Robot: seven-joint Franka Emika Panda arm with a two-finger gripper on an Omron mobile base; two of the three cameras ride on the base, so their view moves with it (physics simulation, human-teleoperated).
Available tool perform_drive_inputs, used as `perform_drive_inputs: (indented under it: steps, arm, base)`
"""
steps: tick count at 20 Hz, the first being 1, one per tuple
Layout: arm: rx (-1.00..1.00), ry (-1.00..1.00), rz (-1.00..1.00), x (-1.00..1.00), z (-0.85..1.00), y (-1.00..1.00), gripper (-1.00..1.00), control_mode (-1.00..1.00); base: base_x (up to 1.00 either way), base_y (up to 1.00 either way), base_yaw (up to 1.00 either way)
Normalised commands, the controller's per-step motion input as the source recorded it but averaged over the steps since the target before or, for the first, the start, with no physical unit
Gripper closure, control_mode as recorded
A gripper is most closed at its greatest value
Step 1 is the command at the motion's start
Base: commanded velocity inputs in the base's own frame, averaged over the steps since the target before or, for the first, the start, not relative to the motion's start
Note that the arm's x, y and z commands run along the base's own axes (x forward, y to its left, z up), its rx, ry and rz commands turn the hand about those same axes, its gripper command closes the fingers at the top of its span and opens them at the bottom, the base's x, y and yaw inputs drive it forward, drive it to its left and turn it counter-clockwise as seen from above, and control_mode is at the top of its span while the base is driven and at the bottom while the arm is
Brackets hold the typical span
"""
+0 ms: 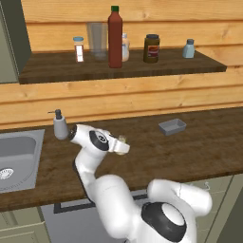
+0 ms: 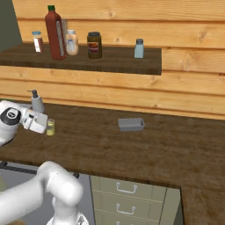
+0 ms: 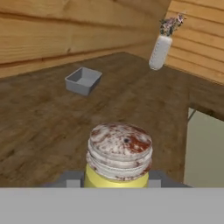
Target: Put the shaker and condiment bottle from the counter next to their counterparts in the cabinet.
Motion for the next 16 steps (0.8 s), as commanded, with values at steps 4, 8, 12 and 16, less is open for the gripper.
perform_drive_inputs:
  steps: [4,8,12,16]
  arm:
    - [0.14,0.0,0.0,-0.1,0.56,-0.63,1.0,-1.0]
    - [0.12,0.0,0.0,-0.14,0.41,-0.61,1.0,-1.0]
    - [0.1,-0.01,0.0,-0.16,0.37,-0.54,1.0,-1.0]
    - [0.04,-0.05,0.02,-0.44,0.32,-0.44,1.0,-1.0]
  base:
    - [0.0,0.0,0.0]
    - [0.0,0.0,0.0]
    - [0.0,0.0,0.0]
    - [0.0,0.0,0.0]
